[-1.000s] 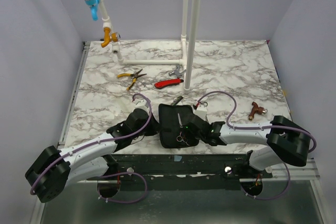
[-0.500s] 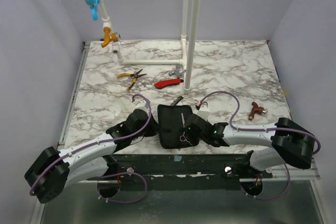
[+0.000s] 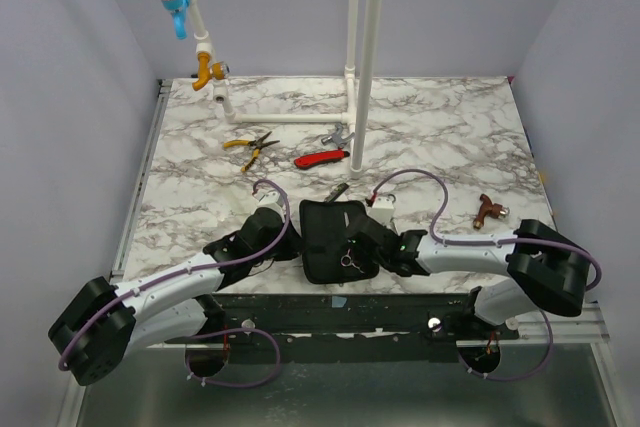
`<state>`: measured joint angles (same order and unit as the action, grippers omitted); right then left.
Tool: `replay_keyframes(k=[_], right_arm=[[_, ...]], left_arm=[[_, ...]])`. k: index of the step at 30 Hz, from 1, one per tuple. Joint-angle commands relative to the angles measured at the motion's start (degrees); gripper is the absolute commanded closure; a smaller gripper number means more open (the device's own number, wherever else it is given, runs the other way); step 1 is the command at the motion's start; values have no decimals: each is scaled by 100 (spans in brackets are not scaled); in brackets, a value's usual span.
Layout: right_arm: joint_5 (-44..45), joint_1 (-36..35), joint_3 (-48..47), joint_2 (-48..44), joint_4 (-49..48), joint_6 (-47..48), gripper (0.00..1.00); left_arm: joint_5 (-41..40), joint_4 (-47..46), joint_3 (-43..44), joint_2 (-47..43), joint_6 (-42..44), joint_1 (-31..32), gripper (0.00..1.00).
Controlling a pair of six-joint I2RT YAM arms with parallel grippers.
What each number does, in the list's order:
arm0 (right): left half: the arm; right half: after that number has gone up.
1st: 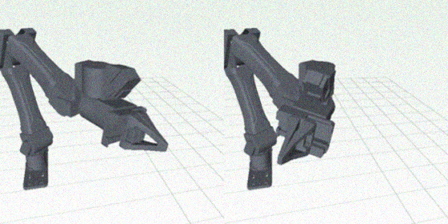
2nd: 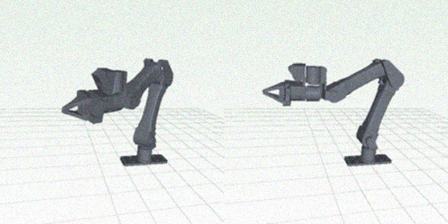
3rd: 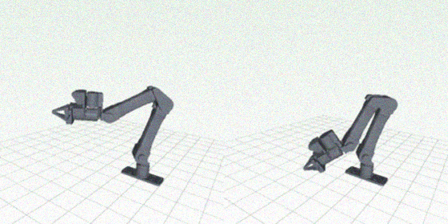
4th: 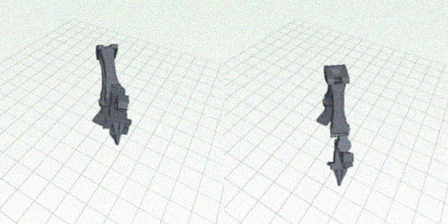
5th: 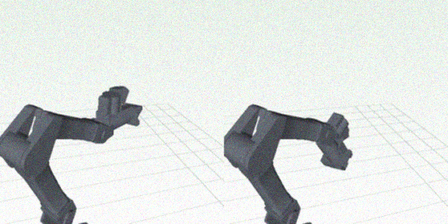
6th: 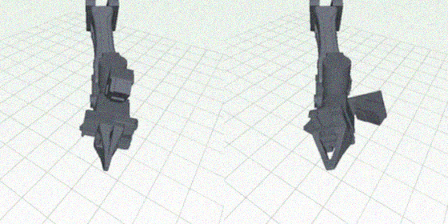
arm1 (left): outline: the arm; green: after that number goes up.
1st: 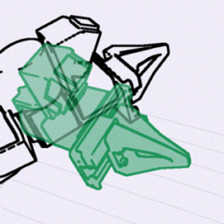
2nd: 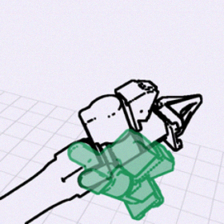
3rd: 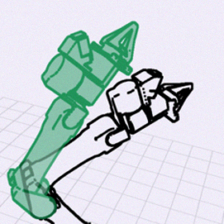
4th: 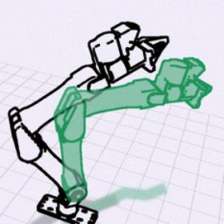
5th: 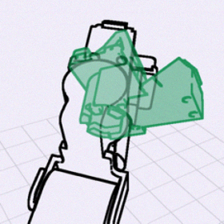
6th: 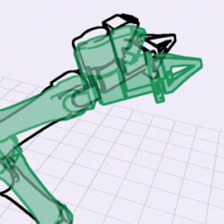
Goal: Sort the hair-cutting tools
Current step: Place the scissors in the hairdressing tool bag.
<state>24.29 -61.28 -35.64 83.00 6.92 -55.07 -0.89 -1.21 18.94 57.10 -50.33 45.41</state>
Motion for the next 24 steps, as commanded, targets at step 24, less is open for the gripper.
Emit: replay_keyframes(k=[24], right_arm=[[-1033, 97, 567, -694, 98, 986, 68]], left_arm=[[80, 248, 114, 127, 311, 14, 100]])
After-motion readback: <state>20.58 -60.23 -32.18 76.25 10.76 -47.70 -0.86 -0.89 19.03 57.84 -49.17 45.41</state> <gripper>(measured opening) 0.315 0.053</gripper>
